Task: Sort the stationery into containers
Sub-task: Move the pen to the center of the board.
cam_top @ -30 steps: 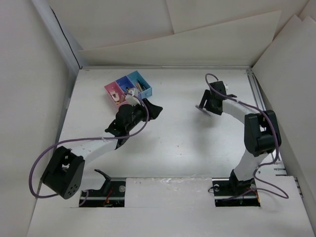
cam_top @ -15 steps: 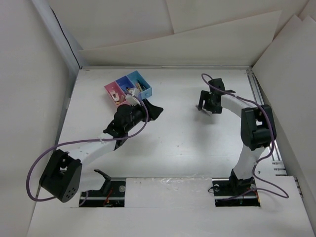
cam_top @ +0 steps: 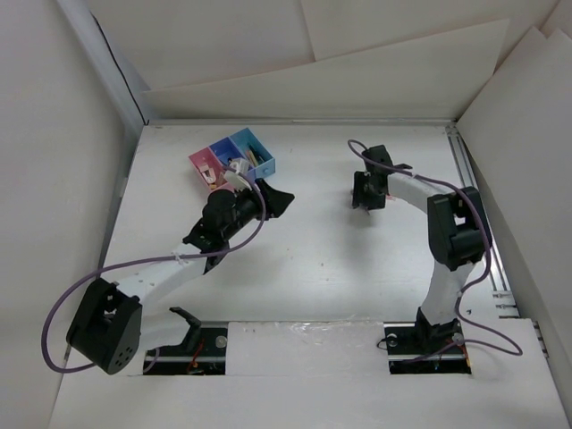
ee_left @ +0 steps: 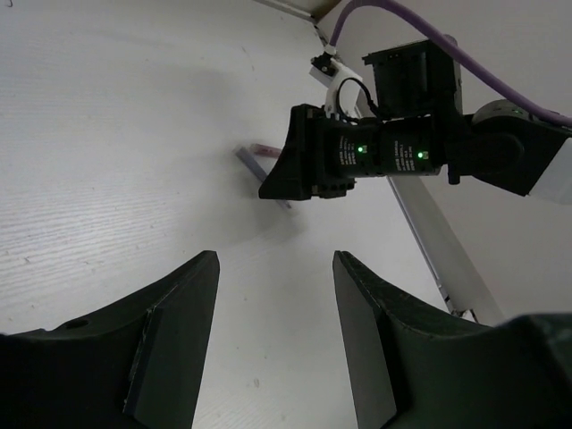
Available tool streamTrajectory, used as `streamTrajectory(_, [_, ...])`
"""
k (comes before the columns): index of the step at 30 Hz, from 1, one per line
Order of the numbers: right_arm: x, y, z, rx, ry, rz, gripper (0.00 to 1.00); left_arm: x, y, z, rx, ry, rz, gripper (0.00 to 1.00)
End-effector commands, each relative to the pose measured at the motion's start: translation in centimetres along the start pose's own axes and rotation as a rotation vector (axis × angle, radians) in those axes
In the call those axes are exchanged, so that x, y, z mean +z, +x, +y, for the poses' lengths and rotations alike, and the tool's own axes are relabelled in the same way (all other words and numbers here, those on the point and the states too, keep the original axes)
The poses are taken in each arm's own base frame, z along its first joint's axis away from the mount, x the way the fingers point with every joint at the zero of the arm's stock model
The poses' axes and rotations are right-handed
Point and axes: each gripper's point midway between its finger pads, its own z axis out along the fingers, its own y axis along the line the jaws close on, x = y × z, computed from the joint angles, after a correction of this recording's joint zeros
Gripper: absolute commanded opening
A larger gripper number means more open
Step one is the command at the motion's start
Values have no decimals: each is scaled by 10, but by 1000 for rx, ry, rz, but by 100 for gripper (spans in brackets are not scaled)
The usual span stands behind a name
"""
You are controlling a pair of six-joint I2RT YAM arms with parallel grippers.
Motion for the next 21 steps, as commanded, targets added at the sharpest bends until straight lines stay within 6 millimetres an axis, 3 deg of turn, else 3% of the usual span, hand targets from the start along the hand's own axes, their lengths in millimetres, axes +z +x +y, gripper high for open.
streamTrajectory(1, [-4,3,30,-48,-19,-9,51,-7,-16,-16,25,51,-47,50])
streamTrajectory(8, [-10,20,67,-91,-23,-29,24,-6,-11,-10,21,25,-30,49])
streamTrajectory(13, [-3,32,80,-82,-19,-43,1,-6,-18,-2,9,4,-48,46])
streamTrajectory(15, [-1,40,85,-101,-21,-46,0,-6,-20,1,-1,-2,-54,46])
streamTrajectory(17, [-10,32,91,-85,-50,-74,0,-5,-15,10,-7,-38,-45,45])
streamTrajectory(18, [-13,37,94,-96,-57,-72,0,-5,-13,12,-8,-44,-38,45])
streamTrajectory(20, [-32,27,105,-98,-101,-131,0,-4,-10,15,-10,-51,-30,45])
streamTrajectory(21, [-39,33,111,-110,-127,-127,0,-2,-12,13,-19,-50,-32,44])
